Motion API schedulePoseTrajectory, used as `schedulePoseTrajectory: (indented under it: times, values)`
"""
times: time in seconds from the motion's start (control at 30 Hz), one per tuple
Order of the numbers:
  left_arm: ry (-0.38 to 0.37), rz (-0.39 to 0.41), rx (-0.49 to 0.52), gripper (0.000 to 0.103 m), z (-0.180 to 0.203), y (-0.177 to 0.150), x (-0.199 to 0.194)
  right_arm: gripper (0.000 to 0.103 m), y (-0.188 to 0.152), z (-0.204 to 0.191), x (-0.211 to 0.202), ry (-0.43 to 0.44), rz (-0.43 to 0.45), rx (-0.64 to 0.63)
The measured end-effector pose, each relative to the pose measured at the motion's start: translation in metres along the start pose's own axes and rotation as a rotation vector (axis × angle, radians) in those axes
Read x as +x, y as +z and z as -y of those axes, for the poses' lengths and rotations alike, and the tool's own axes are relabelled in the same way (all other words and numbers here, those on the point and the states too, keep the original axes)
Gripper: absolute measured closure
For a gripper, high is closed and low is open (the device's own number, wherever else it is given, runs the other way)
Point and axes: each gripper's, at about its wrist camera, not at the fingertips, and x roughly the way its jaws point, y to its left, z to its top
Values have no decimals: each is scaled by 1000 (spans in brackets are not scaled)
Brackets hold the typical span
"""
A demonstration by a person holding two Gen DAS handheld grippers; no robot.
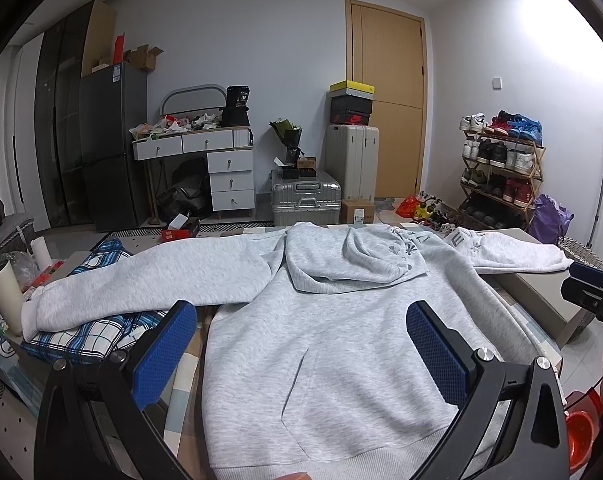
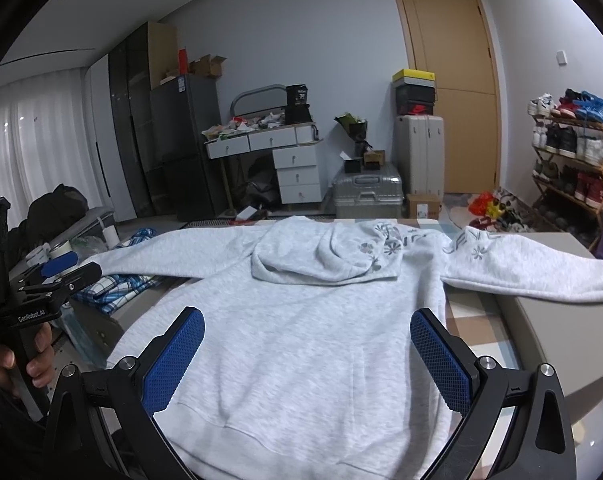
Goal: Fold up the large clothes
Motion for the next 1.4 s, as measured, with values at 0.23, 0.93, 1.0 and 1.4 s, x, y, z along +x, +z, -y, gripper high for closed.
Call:
schedulePoseTrajectory:
  times: [0.23,0.93,1.0,1.4]
  values:
    - [8,-21,-8,1,-1,-2,9,0,-1,5,5,-10,-10,10]
    - [-46,-113,-83,1,-19,-15,44,0,-9,36,58,-50,-89,22]
    - [-51,-126,-86,1,-20,-14,52,0,-3,47,62,-81,-93,39]
    - [-43,-197,-122,1,-21,14,110,0,13,205,47,-365,-41,413]
